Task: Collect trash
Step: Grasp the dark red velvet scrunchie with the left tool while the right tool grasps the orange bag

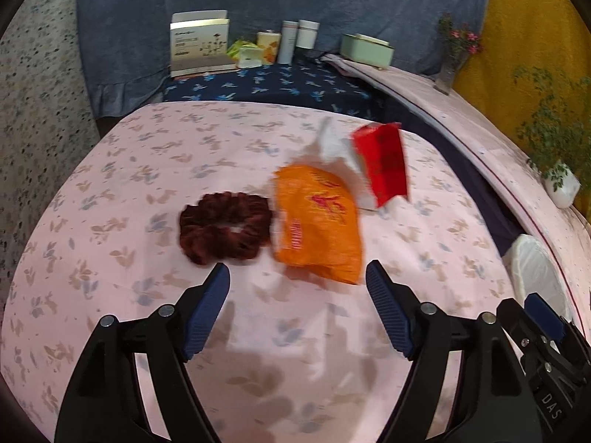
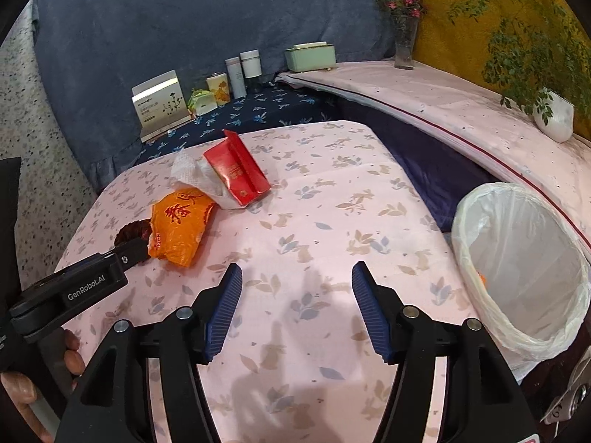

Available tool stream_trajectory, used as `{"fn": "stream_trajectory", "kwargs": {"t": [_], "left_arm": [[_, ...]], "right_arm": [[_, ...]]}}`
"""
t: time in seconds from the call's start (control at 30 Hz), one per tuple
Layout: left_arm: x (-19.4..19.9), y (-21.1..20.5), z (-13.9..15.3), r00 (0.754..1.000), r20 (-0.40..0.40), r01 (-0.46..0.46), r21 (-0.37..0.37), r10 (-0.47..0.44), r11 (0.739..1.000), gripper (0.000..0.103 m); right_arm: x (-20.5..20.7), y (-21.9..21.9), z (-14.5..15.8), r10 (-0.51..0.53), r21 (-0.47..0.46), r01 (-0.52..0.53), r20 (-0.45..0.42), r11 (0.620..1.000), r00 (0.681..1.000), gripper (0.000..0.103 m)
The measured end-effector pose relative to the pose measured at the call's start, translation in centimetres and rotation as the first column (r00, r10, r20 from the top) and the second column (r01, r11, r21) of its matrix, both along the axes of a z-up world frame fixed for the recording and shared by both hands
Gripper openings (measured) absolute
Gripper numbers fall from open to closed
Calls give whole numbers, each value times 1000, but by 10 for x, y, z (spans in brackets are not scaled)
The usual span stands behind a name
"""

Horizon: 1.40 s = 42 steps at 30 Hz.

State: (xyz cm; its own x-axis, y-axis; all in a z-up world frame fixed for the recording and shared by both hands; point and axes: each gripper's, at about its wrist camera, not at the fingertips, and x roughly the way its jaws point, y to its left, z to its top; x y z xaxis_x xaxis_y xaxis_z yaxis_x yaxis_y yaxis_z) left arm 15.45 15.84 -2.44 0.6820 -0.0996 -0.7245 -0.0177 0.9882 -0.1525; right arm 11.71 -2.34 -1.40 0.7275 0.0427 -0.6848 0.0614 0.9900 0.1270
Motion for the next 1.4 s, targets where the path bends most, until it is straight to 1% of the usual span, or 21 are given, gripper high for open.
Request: {"fn": "stream_trajectory", "kwargs": {"t": [0.1, 0.23, 0.3, 0.33, 0.37, 0.57, 0.93, 1.0, 1.03, 1.1, 1.17, 1.2, 1.23, 1.27, 1.3, 1.37, 1.4], "left_arm": [[6, 21, -5, 999, -9, -33, 13, 33, 999, 74], [16, 49, -12, 997, -30, -75, 4, 75, 997, 75], [22, 61, -16, 995, -38, -93, 0, 93, 996, 78], [24, 65, -17, 994, -40, -100, -2, 100, 995, 80], [27, 70, -18, 994, -42, -104, -5, 104, 995, 80], [46, 83, -26, 992, -67, -110, -19, 108, 994, 85], [76, 86, -47, 991, -104, -84, -38, 80, 996, 85], [79, 84, -51, 991, -110, -76, -47, 70, 996, 81], [80, 83, -52, 992, -112, -68, -49, 63, 996, 77], [80, 80, -51, 993, -104, -58, -41, 54, 997, 73], [80, 78, -50, 994, -100, -40, -45, 35, 998, 61], [80, 76, -50, 995, -99, -32, -49, 27, 998, 58], [80, 75, -49, 995, -102, -20, -58, 14, 998, 49], [79, 73, -49, 995, -104, -10, -63, 3, 998, 39], [78, 70, -49, 994, -105, -6, -60, -1, 998, 37], [75, 65, -49, 995, -100, 2, -49, -6, 999, 27], [73, 63, -49, 995, -98, 4, -46, -8, 999, 26]], "right_arm": [[9, 18, -5, 28, -2, -28, -14, 1000, 1000, 60], [22, 43, -12, 68, -7, -68, -34, 998, 997, 61], [28, 53, -15, 86, -8, -86, -41, 996, 995, 61], [32, 60, -16, 96, -9, -97, -44, 995, 994, 64], [36, 66, -17, 106, -12, -106, -46, 994, 993, 66], [58, 89, -24, 137, -20, -138, -55, 990, 989, 67], [94, 102, -44, 141, -2, -142, -95, 990, 985, 67], [98, 104, -48, 143, 2, -144, -101, 990, 985, 67], [99, 105, -50, 147, 4, -147, -107, 989, 983, 67], [101, 106, -53, 149, 7, -150, -117, 989, 982, 63], [101, 108, -56, 160, 14, -160, -125, 987, 979, 49], [101, 110, -57, 166, 14, -166, -130, 986, 977, 46], [100, 111, -58, 172, 13, -172, -133, 985, 976, 41], [99, 112, -58, 174, 11, -174, -135, 985, 976, 38], [98, 112, -59, 175, 14, -175, -134, 984, 975, 37], [95, 112, -59, 179, 26, -177, -134, 984, 975, 32], [93, 112, -59, 182, 30, -179, -133, 983, 974, 31]]}}
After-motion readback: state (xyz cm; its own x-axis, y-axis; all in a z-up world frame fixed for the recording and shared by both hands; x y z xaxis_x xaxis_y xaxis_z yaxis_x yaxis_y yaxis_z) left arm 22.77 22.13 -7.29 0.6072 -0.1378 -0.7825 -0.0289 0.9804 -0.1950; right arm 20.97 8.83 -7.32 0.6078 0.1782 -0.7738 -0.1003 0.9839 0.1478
